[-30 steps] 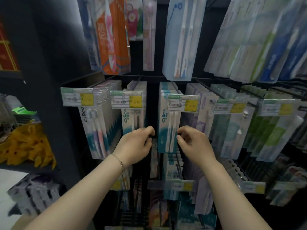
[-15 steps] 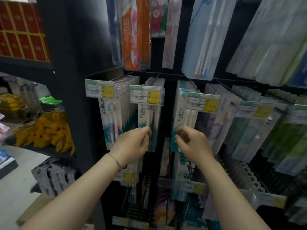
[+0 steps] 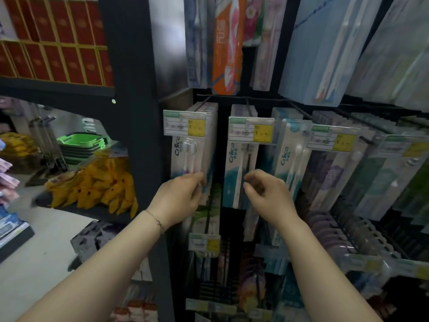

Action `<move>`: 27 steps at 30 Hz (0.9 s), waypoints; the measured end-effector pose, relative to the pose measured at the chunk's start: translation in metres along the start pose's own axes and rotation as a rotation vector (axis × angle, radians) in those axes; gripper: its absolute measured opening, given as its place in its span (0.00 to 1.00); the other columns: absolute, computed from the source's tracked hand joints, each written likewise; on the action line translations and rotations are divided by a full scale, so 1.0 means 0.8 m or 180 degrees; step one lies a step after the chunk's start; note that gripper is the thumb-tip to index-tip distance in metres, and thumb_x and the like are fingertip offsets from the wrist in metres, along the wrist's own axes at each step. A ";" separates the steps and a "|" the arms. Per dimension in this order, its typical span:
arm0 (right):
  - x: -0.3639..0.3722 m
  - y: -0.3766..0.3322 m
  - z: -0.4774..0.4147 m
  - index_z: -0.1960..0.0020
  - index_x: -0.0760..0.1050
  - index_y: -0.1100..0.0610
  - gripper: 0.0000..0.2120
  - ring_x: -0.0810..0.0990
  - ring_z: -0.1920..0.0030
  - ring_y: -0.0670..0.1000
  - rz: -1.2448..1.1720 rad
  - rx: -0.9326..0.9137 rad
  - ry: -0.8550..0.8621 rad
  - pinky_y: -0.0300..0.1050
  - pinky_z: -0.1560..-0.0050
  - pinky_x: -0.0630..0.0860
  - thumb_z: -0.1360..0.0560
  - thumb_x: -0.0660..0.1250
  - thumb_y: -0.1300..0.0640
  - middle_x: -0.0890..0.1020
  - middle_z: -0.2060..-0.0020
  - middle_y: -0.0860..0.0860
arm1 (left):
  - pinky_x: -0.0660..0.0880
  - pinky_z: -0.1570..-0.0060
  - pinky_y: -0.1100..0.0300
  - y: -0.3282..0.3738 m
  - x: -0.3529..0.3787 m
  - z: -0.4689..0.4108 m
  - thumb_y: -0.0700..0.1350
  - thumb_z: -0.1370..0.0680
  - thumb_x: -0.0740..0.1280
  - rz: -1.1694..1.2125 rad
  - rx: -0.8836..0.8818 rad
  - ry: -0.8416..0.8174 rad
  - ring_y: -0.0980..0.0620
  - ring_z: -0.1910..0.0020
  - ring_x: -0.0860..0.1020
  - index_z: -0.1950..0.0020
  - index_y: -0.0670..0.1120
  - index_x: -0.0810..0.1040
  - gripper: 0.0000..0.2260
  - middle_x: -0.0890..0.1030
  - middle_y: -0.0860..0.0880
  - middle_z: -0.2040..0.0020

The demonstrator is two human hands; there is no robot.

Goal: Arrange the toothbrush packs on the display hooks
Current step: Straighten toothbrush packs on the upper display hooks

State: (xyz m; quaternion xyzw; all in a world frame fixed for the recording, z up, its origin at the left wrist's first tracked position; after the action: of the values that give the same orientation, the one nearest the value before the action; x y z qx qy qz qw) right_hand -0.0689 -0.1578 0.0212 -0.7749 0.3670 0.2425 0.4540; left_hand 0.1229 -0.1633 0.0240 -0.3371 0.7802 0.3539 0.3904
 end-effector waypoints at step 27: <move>0.089 -0.120 -0.016 0.24 0.37 0.47 0.33 0.40 0.28 0.29 -0.0759 -0.0633 0.0344 0.18 0.36 0.46 0.18 0.56 0.60 0.41 0.22 0.47 | 0.38 0.25 0.56 -0.017 -0.022 -0.001 0.44 0.19 0.58 0.1232 -0.0044 0.0892 0.57 0.25 0.31 0.27 0.53 0.30 0.36 0.30 0.50 0.23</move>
State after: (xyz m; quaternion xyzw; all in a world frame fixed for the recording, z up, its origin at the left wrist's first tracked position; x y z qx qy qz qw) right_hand 0.0508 -0.1636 0.0275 -0.8660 0.2705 0.1799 0.3801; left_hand 0.1416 -0.1662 0.0354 -0.2297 0.8744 0.3772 0.2010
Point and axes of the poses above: each hand's wrist, its own z-axis away from the middle knuckle, its own x-axis out of the palm, y = z × x, the point moved 9 cm from there along -z, towards the middle knuckle
